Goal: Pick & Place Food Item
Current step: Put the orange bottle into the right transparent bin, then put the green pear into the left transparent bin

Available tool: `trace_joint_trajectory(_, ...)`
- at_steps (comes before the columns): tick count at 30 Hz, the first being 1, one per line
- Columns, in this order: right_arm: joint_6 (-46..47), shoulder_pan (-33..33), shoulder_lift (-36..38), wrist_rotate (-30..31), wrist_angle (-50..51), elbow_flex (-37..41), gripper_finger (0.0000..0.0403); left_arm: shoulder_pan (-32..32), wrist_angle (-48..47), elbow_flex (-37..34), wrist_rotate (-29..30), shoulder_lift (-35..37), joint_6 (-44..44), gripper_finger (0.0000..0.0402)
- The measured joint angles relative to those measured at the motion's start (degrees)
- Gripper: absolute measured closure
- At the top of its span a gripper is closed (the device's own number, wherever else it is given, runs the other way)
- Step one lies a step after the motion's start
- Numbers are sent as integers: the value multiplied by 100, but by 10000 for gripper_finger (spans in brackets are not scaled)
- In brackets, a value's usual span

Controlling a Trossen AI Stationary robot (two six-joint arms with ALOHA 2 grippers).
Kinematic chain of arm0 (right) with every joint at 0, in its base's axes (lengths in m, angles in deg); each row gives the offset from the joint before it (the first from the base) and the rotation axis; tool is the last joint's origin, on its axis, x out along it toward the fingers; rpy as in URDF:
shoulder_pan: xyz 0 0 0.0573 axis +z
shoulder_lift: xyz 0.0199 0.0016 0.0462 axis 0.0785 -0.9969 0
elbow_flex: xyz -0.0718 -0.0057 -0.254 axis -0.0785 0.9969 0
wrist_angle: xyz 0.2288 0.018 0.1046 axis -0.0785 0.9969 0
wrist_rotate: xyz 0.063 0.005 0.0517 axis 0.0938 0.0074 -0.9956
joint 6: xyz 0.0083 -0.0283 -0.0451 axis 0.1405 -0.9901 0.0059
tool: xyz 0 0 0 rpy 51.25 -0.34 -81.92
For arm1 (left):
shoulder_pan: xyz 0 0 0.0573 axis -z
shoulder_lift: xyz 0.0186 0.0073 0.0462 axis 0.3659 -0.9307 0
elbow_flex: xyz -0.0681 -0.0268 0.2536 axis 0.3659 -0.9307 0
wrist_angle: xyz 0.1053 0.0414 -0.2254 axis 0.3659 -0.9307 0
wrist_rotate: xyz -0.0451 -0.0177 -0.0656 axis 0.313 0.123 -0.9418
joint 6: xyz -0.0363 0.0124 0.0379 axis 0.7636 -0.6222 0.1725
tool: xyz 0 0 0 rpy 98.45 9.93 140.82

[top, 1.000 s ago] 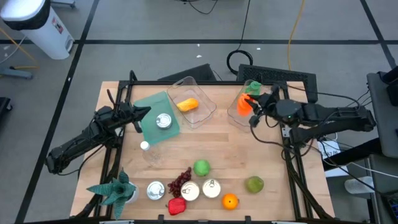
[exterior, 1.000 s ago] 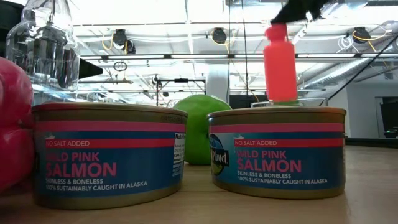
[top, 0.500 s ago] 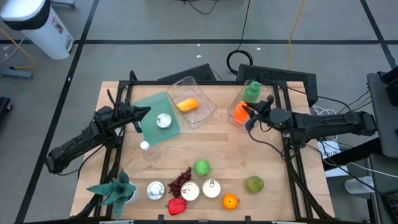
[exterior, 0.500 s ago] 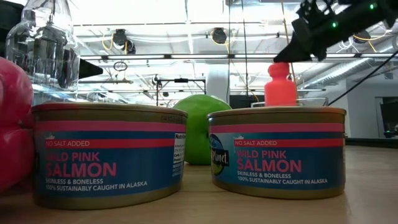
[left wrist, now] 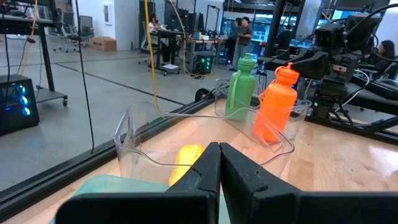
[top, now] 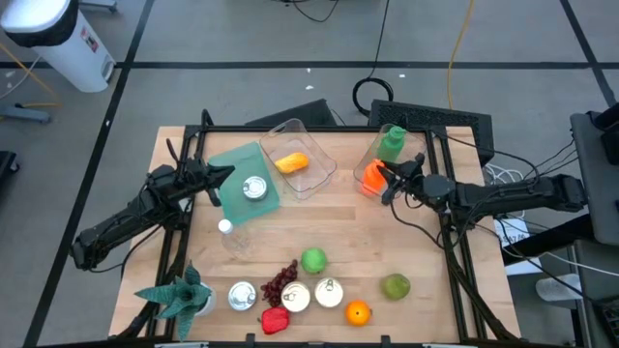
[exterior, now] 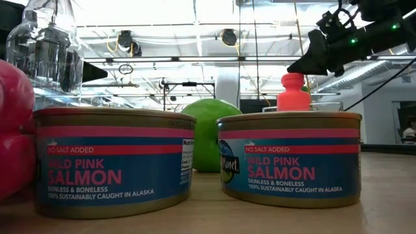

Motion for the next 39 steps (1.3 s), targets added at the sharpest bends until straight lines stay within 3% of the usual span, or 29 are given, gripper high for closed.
trace_joint_trajectory(5,18,0,-6,-17,-250,12,309,1,-1,1,0,-1,0,387)
trace_joint_trajectory(17,-228,-111,91,-7,-418,-180,145,2,-6,0,0,-1,0,387)
trace_joint_trajectory(26,-693,176,-88,-51,1099,-1605,123,0,-4,0,1,0,-27,387)
trace_joint_trajectory(33,-840,999,-1323,376,2057,-2891,117,0,-4,0,2,-1,-22,387)
trace_joint_trajectory(39,-53,1379,-2796,734,3939,-4415,107,0,-6,2,1,-1,35,387)
